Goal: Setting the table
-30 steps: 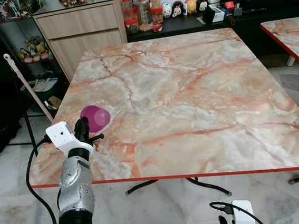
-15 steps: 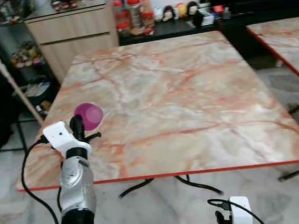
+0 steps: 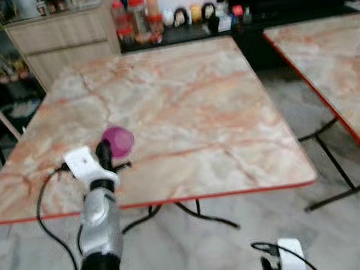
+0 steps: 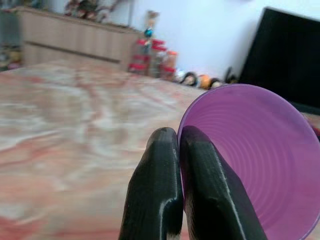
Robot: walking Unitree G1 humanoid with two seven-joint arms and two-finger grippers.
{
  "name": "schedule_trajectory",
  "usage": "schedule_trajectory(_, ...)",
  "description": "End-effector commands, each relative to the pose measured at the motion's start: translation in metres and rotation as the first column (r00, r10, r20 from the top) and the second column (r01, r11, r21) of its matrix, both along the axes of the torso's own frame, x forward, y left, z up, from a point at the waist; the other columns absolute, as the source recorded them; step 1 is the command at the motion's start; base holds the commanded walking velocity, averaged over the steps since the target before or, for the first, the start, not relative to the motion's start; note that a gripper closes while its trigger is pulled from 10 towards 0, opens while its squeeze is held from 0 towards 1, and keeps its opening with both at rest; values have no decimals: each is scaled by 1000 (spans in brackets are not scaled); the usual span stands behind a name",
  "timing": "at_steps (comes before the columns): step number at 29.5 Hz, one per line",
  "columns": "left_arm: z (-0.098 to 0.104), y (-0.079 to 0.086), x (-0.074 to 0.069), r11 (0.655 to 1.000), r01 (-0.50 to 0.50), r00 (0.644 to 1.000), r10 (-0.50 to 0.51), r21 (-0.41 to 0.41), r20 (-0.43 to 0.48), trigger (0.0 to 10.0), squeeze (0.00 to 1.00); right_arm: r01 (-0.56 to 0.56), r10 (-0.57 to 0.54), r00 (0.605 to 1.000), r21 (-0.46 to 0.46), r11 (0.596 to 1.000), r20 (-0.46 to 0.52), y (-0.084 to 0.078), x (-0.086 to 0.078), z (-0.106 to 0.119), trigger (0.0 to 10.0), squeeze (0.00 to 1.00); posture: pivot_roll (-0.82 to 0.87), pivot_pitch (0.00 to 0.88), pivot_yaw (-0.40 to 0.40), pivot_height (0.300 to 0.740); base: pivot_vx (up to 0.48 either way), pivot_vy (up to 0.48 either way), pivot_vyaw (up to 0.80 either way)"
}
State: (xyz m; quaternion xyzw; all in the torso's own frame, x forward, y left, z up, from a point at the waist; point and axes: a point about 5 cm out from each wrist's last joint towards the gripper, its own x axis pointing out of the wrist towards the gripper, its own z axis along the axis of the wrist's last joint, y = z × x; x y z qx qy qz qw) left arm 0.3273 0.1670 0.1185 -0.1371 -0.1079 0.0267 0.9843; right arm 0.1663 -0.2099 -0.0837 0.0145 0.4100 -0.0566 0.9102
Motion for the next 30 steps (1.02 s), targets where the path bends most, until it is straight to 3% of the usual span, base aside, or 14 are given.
schedule_trajectory(1,3,8,-1,999,-17,1000,16,28,13,10000,0,-8,8,1000,21,1000,9,10,1,-1,10000,0,-96,0,60,740,0,-465,0)
schedule_trajectory(30,9,-7,3,994,41,998,-45,98,36,10000,0,3,-3,1000,25,1000,19,13,8,1,10000,0,-91,0,57,740,0,-458,0)
